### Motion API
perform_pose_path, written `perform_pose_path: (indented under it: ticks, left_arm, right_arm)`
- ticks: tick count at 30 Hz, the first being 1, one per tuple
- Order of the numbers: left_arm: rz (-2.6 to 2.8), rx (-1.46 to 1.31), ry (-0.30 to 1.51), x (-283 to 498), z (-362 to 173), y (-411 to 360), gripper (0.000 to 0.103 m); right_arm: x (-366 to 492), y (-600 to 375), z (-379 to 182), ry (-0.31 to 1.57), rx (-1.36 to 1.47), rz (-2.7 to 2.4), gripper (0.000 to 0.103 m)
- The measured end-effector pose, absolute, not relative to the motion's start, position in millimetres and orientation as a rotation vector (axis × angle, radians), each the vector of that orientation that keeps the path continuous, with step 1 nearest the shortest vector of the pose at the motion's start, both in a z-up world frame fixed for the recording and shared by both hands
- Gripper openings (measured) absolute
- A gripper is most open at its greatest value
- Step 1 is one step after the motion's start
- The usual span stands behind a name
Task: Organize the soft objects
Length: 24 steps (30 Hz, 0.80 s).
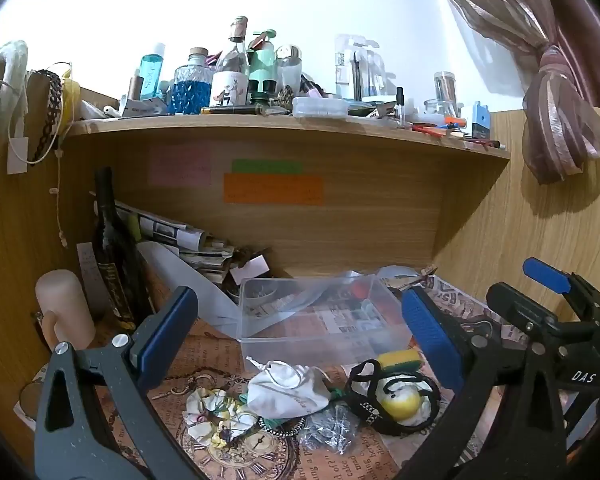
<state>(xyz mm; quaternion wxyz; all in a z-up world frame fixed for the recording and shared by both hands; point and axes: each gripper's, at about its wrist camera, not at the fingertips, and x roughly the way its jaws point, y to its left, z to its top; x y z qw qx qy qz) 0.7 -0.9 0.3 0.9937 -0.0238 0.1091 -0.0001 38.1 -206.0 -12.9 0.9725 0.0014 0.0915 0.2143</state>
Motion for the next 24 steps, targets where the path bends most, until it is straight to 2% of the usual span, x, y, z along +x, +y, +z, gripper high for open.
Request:
perform_pose_path:
  ticks: [24]
  left_arm:
    - [-0.004, -0.065, 0.221, 7.5, -5.3, 7.1, 0.103]
  right_arm:
    - [40.1, -202.4, -11.6, 0.173, 0.009, 0.436, 0.103]
